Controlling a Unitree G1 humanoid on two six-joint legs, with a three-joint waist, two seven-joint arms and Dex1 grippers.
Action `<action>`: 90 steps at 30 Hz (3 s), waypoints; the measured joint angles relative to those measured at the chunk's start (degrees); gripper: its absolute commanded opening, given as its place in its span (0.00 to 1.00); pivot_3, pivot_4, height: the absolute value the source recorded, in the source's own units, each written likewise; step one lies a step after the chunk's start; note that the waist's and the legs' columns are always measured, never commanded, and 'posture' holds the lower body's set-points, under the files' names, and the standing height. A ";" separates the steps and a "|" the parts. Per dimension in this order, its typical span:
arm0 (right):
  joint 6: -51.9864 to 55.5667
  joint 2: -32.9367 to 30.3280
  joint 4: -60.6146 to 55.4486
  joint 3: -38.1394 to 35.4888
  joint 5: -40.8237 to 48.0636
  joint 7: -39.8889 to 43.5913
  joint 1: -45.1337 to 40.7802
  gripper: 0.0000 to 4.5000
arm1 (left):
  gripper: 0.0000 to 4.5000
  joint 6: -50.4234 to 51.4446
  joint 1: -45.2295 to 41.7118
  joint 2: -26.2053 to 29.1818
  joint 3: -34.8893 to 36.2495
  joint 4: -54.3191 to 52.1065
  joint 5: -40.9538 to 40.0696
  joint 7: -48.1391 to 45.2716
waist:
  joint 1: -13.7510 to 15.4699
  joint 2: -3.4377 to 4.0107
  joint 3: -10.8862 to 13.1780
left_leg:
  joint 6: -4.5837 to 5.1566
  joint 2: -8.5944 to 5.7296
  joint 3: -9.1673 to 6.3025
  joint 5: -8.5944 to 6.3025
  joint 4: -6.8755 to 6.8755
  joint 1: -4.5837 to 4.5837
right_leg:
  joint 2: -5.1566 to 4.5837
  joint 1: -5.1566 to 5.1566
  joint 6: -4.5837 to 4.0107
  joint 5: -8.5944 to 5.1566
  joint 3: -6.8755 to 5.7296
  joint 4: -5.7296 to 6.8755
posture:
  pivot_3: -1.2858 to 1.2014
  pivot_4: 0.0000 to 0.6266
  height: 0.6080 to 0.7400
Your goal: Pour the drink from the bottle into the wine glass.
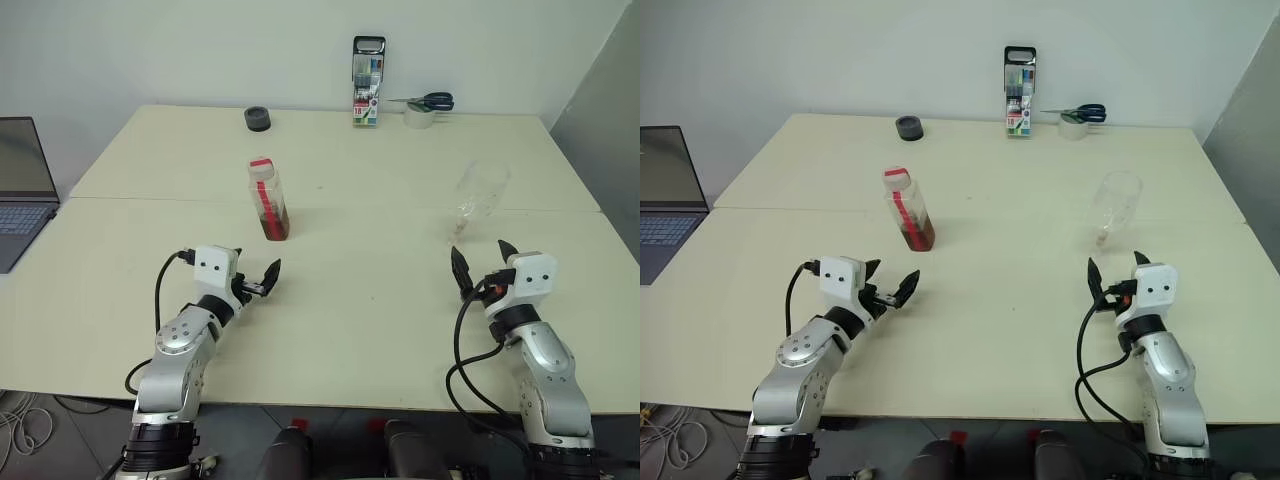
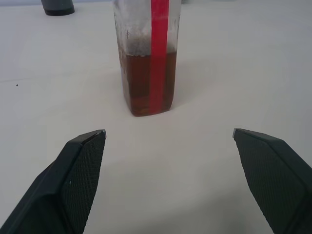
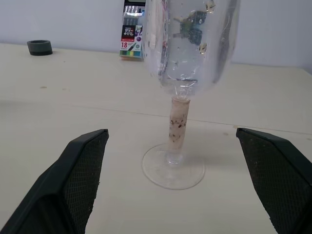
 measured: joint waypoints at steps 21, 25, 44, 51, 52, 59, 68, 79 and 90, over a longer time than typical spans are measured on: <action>-0.11 0.00 0.00 -0.01 0.11 0.00 0.02 1.00 | 0.99 -3.52 -0.03 1.21 -2.24 -0.27 2.82 -1.04 | 0.00 0.01 0.00 | 0.00 0.00 0.00 0.00 -0.01 0.00 | 0.00 0.00 0.00 0.00 0.00 0.00 | 0.52 0.24 1.00; -0.21 0.20 -0.02 -0.03 0.71 0.32 0.02 1.00 | 0.99 -3.71 -0.71 1.19 -2.27 -0.27 2.82 -1.08 | -0.01 0.01 0.00 | 0.00 0.00 0.00 0.00 -0.01 0.00 | 0.00 0.00 0.00 0.00 0.00 0.00 | 0.52 0.24 1.00; 14.74 -11.32 -11.22 8.30 12.47 16.86 -2.39 1.00 | 0.99 -0.96 -6.40 -0.60 -2.01 0.34 0.19 0.70 | 0.03 0.04 0.03 | 0.02 -0.03 -0.04 0.00 0.06 -0.01 | 0.00 0.06 0.00 0.00 -0.04 -0.01 | 0.52 0.24 1.00; 23.69 -15.65 -15.08 9.80 17.36 20.28 -7.35 1.00 | 0.99 0.44 -12.46 -2.73 -2.05 4.79 3.52 7.64 | 0.07 0.03 0.02 | 0.02 -0.03 -0.02 0.00 0.04 -0.03 | 0.01 0.07 0.00 0.00 -0.11 -0.04 | 0.52 0.24 1.00; 24.27 -15.75 -15.11 9.85 17.84 20.29 -7.70 1.00 | 0.99 0.62 -12.95 -3.02 -2.05 5.27 3.55 7.94 | 0.07 0.03 0.02 | 0.01 -0.03 -0.03 0.00 0.05 -0.05 | 0.00 0.06 0.00 0.00 -0.11 -0.04 | 0.52 0.24 1.00; 25.89 -16.70 -15.20 10.19 18.92 21.78 -9.35 1.00 | 0.99 1.48 -16.04 -3.50 -2.05 8.15 4.73 10.41 | 0.09 0.03 0.02 | 0.01 -0.05 -0.03 0.00 0.06 -0.06 | 0.00 0.04 0.00 0.00 -0.12 -0.04 | 0.52 0.24 1.00; 26.18 -18.51 -15.16 10.34 19.37 25.20 -12.20 1.00 | 0.99 1.25 -22.24 -6.58 -1.98 13.76 6.05 13.74 | 0.08 0.01 0.03 | -0.04 -0.04 -0.02 0.03 0.09 -0.08 | 0.00 0.04 0.00 0.00 -0.13 -0.04 | 0.52 0.24 1.00; 27.80 -19.87 -14.96 10.31 20.82 27.81 -13.80 1.00 | 0.99 1.33 -29.39 -7.18 -1.85 19.10 8.38 18.53 | 0.08 -0.01 0.03 | -0.19 -0.06 -0.01 0.12 0.08 -0.11 | -0.01 0.02 0.00 0.00 -0.12 -0.05 | 0.52 0.24 1.00; 27.86 -19.87 -13.15 10.19 20.82 28.61 -16.19 1.00 | 0.99 2.20 -32.44 -7.62 -0.92 22.14 8.36 20.30 | 0.08 -0.01 0.04 | -0.21 -0.06 -0.02 0.13 0.09 -0.15 | -0.02 -0.02 0.00 0.00 -0.12 -0.05 | 0.52 0.24 1.00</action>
